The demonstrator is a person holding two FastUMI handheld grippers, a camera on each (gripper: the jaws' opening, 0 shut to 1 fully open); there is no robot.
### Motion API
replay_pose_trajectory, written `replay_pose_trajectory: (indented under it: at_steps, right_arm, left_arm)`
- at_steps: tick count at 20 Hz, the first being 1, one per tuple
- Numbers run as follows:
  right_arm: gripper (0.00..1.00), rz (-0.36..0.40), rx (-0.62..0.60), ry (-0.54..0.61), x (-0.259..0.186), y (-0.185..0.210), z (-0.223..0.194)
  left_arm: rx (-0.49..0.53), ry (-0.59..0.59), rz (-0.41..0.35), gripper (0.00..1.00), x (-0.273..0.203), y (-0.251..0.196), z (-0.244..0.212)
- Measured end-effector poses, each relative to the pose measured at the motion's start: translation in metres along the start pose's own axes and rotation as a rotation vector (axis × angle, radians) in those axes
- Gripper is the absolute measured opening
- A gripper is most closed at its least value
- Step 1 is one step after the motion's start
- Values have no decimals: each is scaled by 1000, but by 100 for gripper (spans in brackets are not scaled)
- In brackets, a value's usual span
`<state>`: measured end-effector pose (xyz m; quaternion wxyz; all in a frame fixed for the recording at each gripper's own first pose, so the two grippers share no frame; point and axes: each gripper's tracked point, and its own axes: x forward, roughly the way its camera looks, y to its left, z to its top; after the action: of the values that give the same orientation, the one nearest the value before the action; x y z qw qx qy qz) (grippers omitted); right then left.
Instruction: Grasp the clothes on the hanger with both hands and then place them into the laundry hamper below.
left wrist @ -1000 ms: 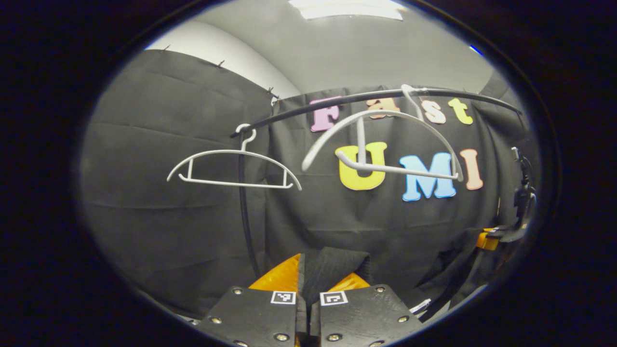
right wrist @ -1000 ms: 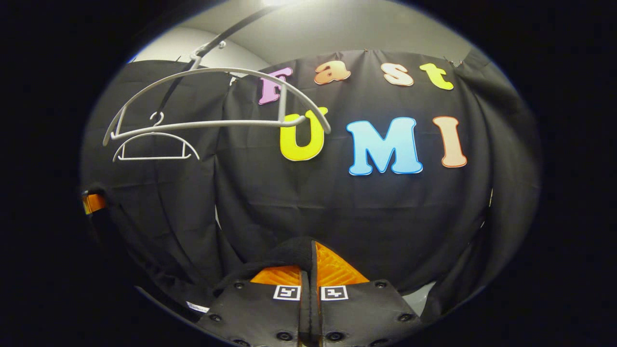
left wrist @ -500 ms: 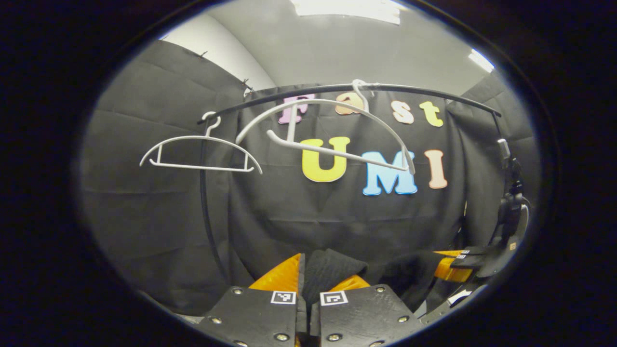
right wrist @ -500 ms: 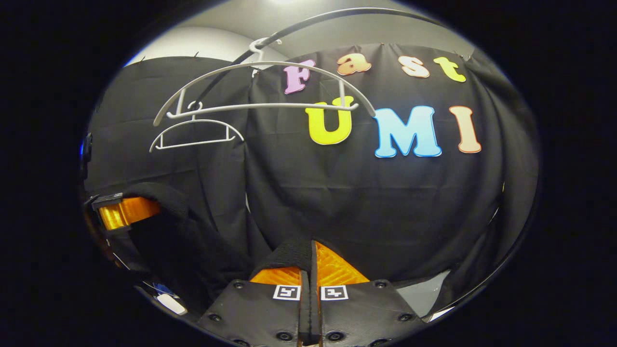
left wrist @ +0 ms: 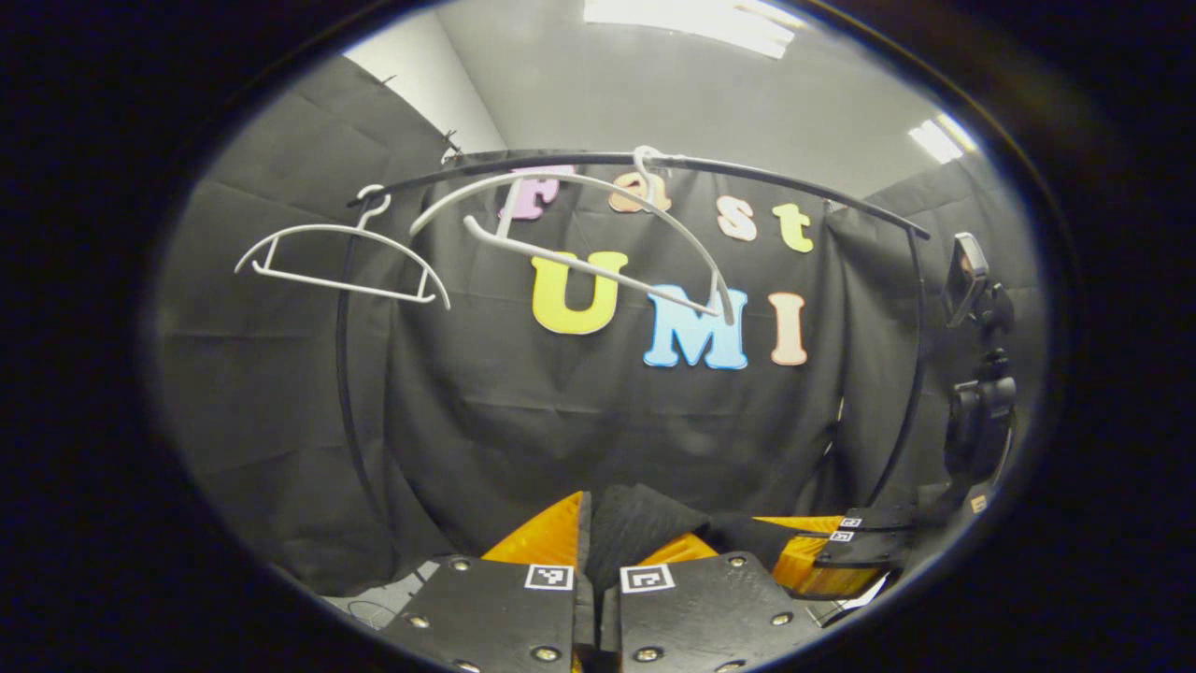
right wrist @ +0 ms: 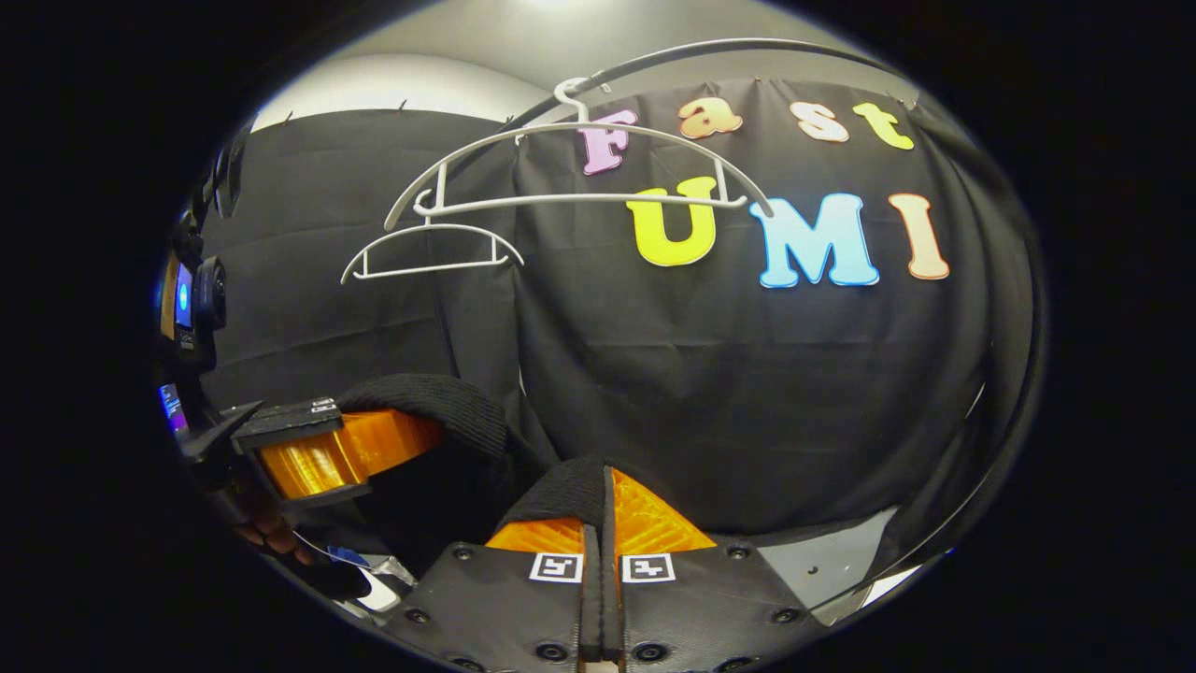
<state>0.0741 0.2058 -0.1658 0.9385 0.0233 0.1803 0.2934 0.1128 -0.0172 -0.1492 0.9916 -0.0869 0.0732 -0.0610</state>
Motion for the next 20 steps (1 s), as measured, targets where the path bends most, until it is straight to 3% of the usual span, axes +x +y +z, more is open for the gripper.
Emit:
replay_pose_trajectory:
  at_steps: [2, 3, 9, 20]
  right_arm:
    - [5, -26, 0, 43, -1, -4, -23]
    - [0, -37, -4, 66, -1, -5, -35]
    - [1, -85, -16, 199, 4, -9, -105]
    - [2, -152, -19, 387, 24, -21, -191]
  left_arm:
    - [-9, 43, -14, 4, 0, 3, -26]
    - [-12, 62, -19, 3, -1, 4, -39]
    - [10, 211, -45, 2, 1, 8, -116]
    - [103, 470, -34, 6, 5, 28, -239]
